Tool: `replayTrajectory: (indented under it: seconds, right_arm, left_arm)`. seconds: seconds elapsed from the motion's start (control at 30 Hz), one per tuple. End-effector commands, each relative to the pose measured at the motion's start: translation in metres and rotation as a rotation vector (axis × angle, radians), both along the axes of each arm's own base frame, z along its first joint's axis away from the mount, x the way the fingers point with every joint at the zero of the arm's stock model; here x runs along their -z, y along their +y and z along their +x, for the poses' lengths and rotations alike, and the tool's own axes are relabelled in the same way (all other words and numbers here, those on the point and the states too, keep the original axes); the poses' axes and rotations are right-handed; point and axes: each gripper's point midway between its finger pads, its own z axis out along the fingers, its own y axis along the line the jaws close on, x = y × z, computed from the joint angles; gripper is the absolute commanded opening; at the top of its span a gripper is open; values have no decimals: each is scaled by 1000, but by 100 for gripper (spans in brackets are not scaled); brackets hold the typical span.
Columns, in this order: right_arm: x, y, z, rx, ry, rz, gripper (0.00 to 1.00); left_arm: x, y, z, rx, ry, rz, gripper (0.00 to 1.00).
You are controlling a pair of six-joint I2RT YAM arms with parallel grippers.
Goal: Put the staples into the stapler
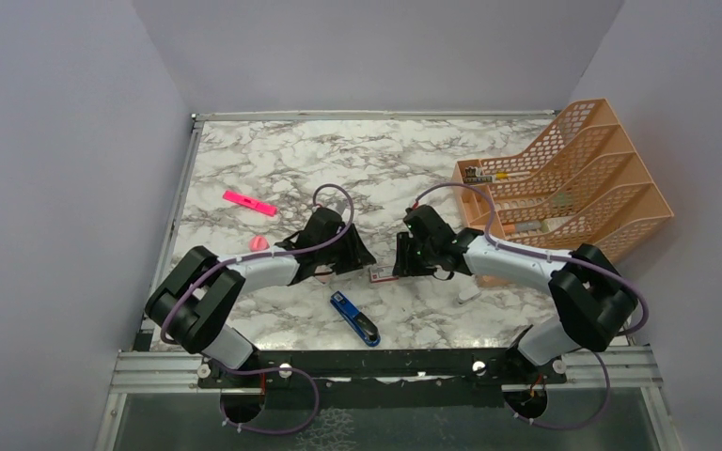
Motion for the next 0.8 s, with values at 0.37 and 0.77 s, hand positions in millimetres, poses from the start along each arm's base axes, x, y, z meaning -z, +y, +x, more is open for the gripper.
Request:
replayTrajectory:
  seconds: [0.37,0.77]
  right_arm:
    - [-6,17,17,-48,-66,35,37]
    - [-44,26,50,-332,-338,-57,71]
  left_arm:
    - [-2,-4,-5,35,-48,-22,43]
    - [-10,2,2,-43,-83,-35,40]
